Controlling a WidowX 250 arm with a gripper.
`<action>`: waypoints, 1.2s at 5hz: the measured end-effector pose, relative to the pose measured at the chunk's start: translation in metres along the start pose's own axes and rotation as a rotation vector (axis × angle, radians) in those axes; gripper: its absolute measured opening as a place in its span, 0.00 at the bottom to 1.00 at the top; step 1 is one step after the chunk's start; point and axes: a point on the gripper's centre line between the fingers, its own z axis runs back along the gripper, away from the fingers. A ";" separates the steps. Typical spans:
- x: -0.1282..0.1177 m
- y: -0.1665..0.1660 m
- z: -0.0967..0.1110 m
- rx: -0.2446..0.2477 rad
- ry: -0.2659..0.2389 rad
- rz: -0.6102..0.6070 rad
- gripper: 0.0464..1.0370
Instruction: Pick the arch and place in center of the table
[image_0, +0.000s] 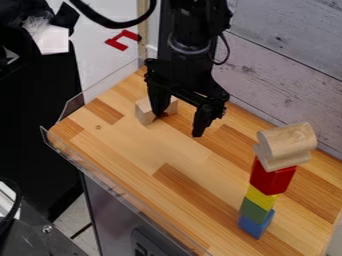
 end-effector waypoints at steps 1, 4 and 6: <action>-0.005 0.000 -0.006 0.000 0.028 0.003 0.96; 0.010 0.046 -0.004 -0.093 -0.067 -0.014 0.96; 0.038 0.065 -0.010 -0.026 0.041 -0.123 0.96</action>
